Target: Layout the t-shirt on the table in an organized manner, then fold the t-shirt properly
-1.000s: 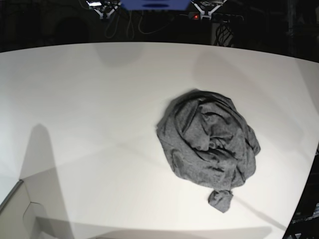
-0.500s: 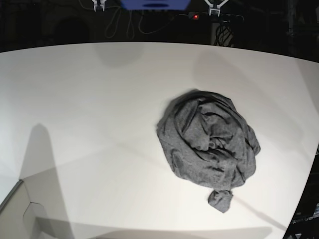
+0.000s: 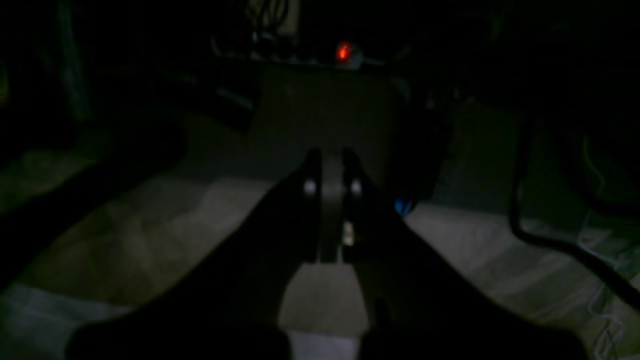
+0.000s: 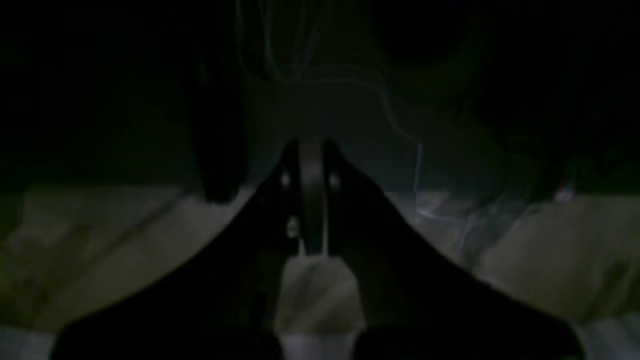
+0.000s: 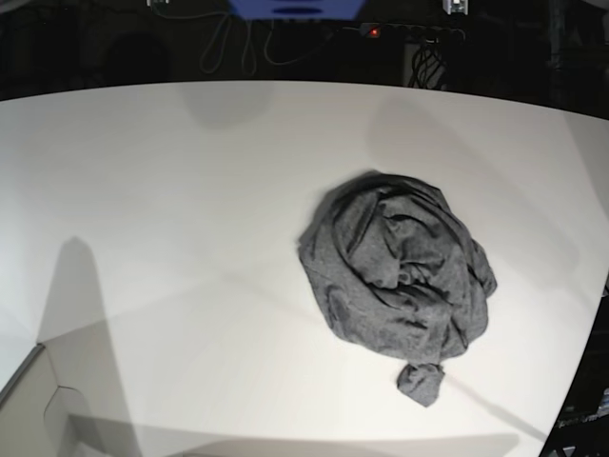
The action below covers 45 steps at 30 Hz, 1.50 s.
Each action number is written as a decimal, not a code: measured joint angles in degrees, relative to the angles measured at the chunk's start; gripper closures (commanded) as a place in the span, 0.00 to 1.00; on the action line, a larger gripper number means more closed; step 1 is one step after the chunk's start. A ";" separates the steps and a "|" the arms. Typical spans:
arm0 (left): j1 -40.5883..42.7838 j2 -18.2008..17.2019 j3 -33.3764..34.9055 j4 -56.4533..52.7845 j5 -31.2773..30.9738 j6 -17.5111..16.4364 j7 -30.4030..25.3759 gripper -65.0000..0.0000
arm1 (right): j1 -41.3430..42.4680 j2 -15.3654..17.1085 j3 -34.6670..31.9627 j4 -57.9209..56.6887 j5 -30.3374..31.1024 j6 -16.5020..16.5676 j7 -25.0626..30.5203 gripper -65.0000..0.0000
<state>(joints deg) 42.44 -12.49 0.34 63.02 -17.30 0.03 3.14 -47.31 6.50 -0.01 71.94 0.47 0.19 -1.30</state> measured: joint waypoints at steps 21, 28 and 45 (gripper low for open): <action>21.84 -1.95 -7.15 50.12 -0.57 0.20 0.90 1.00 | -8.39 -0.07 9.57 39.76 0.22 0.00 -0.76 1.00; 19.30 -1.73 -8.28 52.22 -6.99 0.28 0.37 1.00 | -0.52 -0.17 4.55 42.80 0.24 -0.02 -0.22 0.99; -16.63 -9.05 -18.62 50.29 -28.41 0.66 16.09 0.47 | 13.31 -0.33 -1.46 43.39 0.26 0.00 -19.02 0.60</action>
<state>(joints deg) 25.80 -21.54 -18.28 113.32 -45.71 0.69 19.22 -34.00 6.17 -1.48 115.33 0.73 0.19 -20.32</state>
